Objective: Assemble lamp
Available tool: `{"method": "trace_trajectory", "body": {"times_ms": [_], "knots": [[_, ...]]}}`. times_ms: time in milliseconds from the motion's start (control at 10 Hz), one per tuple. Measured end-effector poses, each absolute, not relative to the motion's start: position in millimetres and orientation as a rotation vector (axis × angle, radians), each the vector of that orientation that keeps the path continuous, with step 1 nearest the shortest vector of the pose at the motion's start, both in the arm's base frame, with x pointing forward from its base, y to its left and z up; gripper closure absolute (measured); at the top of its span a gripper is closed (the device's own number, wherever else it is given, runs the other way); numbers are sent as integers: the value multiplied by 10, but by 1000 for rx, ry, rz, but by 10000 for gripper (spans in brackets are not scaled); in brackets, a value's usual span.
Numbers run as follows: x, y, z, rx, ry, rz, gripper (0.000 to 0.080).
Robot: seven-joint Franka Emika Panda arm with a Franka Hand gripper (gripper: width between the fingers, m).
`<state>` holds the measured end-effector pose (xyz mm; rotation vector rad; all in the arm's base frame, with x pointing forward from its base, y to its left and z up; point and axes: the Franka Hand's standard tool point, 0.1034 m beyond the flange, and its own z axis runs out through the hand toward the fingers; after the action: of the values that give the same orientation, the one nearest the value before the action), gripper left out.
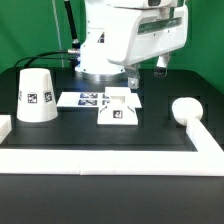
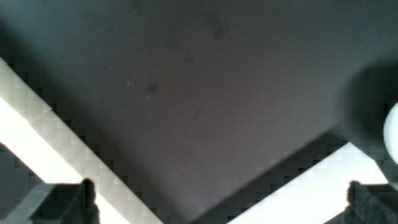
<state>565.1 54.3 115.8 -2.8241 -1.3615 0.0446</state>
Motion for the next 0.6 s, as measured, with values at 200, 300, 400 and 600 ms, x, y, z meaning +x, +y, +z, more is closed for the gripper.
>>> {"method": "trace_trajectory", "body": {"times_ms": [200,300,400,600], "knots": [[5651,543,1158,-2824,-1361,45,100],[5651,543,1158,-2824,-1361,45,100],[5650,543,1156,-2824,-1361,45,100],[5650,543,1154,-2824,-1361,46,100]]}}
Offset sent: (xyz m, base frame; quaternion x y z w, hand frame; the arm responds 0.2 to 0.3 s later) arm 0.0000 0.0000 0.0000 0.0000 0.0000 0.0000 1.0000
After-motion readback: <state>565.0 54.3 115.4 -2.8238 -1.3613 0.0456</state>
